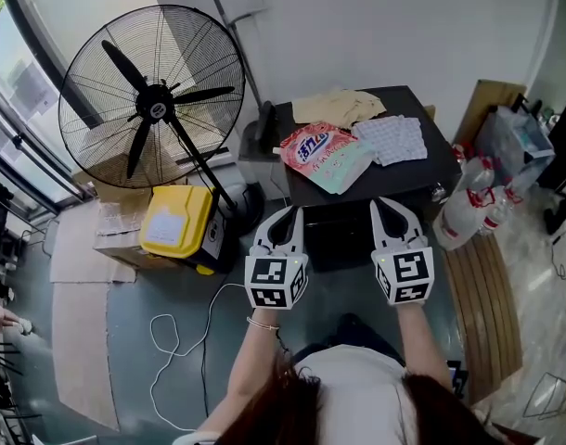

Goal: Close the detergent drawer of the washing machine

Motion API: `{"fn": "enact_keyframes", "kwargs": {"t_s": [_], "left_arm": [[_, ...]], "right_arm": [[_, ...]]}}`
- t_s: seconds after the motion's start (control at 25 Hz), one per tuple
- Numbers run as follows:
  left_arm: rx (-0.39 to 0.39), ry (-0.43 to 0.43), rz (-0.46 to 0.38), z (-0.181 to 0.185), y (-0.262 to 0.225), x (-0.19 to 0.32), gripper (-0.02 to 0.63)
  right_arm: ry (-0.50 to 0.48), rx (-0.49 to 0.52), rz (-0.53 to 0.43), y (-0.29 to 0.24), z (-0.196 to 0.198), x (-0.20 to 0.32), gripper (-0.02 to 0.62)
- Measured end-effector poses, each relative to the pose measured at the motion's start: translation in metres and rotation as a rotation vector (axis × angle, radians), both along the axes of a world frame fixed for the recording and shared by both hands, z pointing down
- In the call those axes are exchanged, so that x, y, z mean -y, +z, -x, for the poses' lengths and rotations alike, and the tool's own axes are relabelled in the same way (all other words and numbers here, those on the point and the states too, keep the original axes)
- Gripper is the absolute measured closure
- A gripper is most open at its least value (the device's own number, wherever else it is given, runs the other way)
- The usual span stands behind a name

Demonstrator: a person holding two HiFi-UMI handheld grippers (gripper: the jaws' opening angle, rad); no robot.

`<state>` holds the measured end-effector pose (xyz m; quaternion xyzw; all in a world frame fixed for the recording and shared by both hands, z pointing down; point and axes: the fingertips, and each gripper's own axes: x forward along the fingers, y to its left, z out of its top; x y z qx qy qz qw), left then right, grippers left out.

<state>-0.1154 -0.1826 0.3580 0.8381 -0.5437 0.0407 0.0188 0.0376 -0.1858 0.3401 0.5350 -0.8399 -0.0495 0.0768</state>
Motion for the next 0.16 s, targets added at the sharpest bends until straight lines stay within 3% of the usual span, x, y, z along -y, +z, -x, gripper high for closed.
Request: {"fn": "enact_keyframes", "kwargs": {"t_s": [0.16], "left_arm": [[0.001,0.012,0.007,-0.0078,0.0020,0.0045,0.588]], "right_arm": [[-0.001,0.001,0.001,0.0001,-0.0053,0.0046,0.569]]}}
